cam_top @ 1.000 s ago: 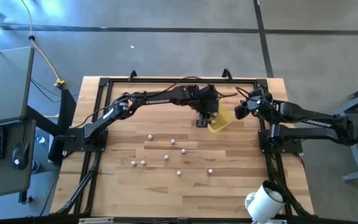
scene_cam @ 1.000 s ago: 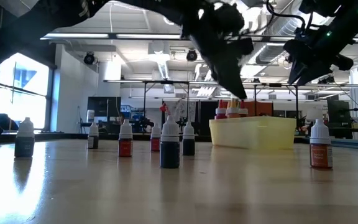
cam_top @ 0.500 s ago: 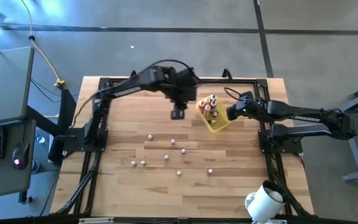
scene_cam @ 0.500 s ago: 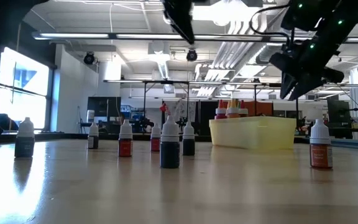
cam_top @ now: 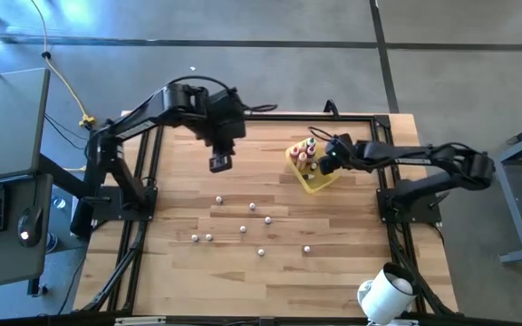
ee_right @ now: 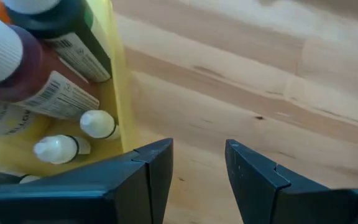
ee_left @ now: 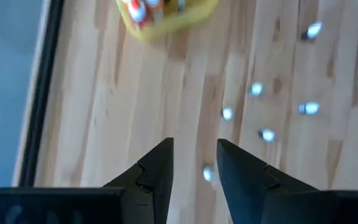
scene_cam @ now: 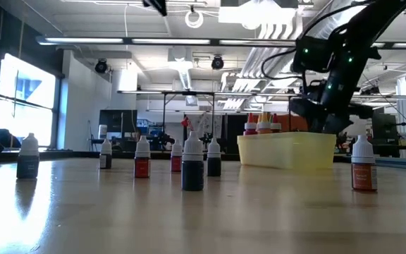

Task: Pick & Place food coloring
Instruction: Adjust the bin on the table

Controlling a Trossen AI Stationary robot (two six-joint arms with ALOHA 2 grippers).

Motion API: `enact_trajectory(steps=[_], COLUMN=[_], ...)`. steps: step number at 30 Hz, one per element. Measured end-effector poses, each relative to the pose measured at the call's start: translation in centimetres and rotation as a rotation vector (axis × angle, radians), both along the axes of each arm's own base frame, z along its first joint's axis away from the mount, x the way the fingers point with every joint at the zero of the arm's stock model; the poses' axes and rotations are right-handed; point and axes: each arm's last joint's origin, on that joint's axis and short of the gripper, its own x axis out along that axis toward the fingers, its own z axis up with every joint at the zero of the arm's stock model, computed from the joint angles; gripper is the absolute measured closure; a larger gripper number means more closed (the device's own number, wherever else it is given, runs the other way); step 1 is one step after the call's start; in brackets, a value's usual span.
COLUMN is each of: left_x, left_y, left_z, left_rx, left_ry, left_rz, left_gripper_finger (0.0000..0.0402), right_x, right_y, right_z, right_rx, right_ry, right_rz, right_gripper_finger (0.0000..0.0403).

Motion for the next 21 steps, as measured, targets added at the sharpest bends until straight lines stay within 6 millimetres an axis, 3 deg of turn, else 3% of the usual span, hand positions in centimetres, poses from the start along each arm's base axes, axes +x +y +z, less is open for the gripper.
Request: enact_trajectory(steps=[8,17,21], left_x=[-2.7,-5.4,-6.5], left_y=[-0.7,-1.3,-1.7], left_z=[-3.6,-10.6,-13.9], left_rx=[0.015,-0.031,-0.060], left_ry=[0.133,0.220,0.169], left_rz=[0.080,0.110,0.140], left_gripper_finger=[0.0282,0.0282,0.0282], right_x=[1.7,3.7,4.0], right_y=[-0.9,-1.5,-1.6], right_z=[-1.9,-2.9,-2.8], right_rx=[0.049,0.083,0.077], right_ry=[-0.034,-0.166,-0.203], right_rz=[0.064,0.180,0.201], right_gripper_finger=[0.0263,0.0263,0.0263])
